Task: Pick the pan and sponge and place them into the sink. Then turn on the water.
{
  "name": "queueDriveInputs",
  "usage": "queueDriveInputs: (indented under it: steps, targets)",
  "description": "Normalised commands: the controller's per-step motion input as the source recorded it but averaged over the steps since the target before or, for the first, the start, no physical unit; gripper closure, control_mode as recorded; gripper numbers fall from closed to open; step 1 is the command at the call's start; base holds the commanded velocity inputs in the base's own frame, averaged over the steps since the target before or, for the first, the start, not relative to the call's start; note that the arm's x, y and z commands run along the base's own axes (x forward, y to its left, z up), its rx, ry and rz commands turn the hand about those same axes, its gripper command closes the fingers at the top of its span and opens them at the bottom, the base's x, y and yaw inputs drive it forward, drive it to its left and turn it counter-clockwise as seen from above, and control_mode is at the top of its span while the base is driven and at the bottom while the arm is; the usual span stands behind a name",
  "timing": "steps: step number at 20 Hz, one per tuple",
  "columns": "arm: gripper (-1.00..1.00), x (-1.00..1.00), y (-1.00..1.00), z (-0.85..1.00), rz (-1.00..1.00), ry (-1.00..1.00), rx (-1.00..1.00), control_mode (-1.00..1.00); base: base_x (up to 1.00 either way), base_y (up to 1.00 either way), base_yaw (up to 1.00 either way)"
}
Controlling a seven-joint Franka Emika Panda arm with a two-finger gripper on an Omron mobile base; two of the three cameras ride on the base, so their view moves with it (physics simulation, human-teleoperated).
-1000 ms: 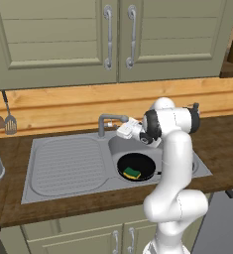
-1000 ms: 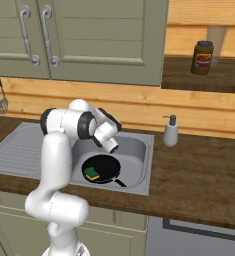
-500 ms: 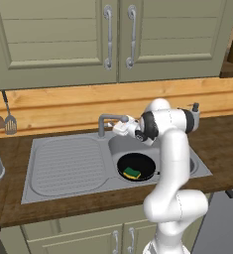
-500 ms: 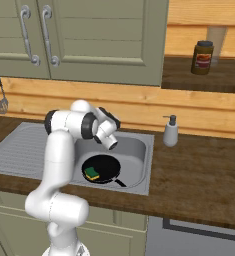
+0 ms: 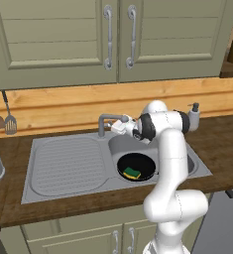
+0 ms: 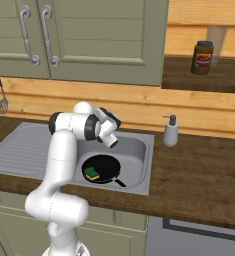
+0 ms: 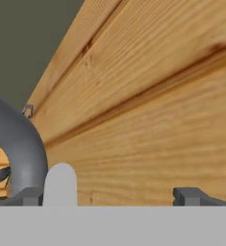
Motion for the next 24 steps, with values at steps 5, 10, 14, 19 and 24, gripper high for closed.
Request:
queueDriveInputs:
  steps: [5,10,14,19,24]
  targets:
    - [-1.0,0.26,0.04,0.0,0.0,0.0,0.0,-1.0,0.0,0.0,0.0]
    - [-1.0,0.16,0.09,0.0,0.0,0.0,0.0,-1.0,0.0,0.0,0.0]
    - [-1.0,0.12,0.15,0.0,0.0,0.0,0.0,-1.0,0.0,0.0,0.0]
    - [-1.0,0.09,0.19,0.0,0.0,0.0,0.0,-1.0,0.0,0.0,0.0]
    - [1.0,0.12,0.15,0.0,-0.03,0.0,0.0,-1.0,0.0,0.0,0.0]
